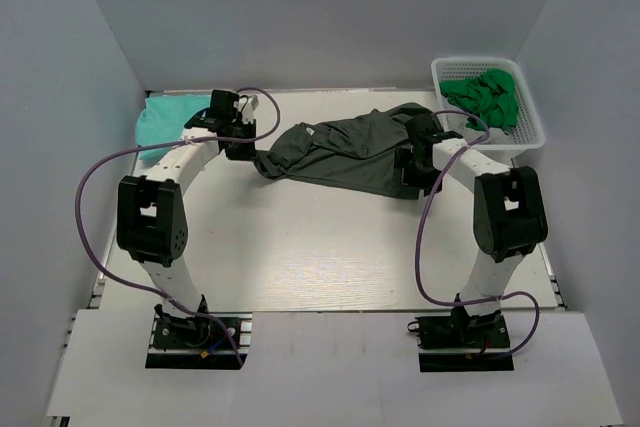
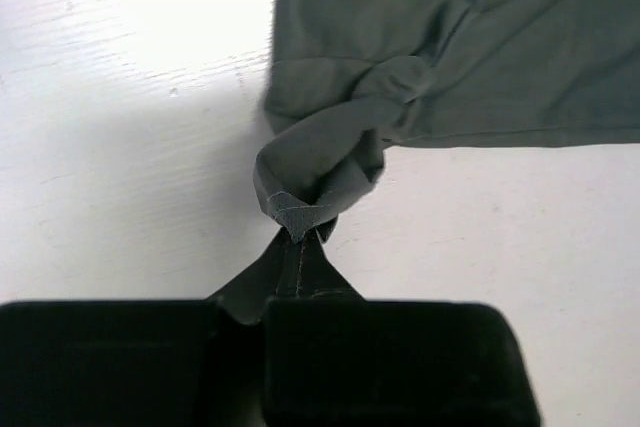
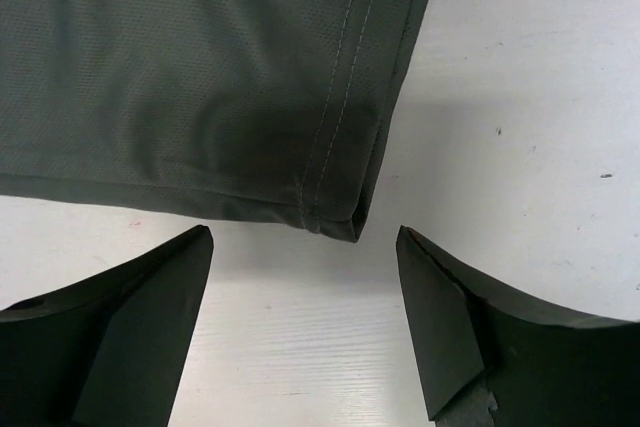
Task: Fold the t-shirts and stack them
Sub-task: Flatten out the tshirt
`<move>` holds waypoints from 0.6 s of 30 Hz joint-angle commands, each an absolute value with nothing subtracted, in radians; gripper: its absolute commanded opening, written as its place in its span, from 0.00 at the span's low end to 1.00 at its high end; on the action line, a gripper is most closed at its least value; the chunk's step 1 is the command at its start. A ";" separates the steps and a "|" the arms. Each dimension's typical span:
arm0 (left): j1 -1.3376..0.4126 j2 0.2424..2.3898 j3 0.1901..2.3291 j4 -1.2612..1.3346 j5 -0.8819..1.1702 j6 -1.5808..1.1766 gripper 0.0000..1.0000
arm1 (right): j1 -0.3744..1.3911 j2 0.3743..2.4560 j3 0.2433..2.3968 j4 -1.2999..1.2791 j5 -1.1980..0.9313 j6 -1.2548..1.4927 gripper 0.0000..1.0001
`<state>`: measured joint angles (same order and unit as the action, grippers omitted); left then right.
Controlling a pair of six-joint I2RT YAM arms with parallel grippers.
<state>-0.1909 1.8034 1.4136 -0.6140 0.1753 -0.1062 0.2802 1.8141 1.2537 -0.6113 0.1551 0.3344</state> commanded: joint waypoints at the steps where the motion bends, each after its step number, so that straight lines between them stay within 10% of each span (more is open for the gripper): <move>1: -0.209 1.741 1.419 -0.597 0.190 -0.140 0.00 | 0.272 1.830 1.290 -0.611 0.157 0.363 0.80; 8: -0.229 1.709 1.430 -0.606 0.170 -0.158 0.00 | 0.267 1.879 1.259 -0.566 0.115 0.361 0.72; 18: -0.229 1.637 1.430 -0.537 0.239 -0.216 0.00 | 0.265 1.839 1.287 -0.538 0.142 0.328 0.00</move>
<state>-0.2249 1.7531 1.4136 -0.5991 0.1959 -0.1921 0.2684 1.8874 1.2545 -0.5587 0.1055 0.3439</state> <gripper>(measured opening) 0.019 0.029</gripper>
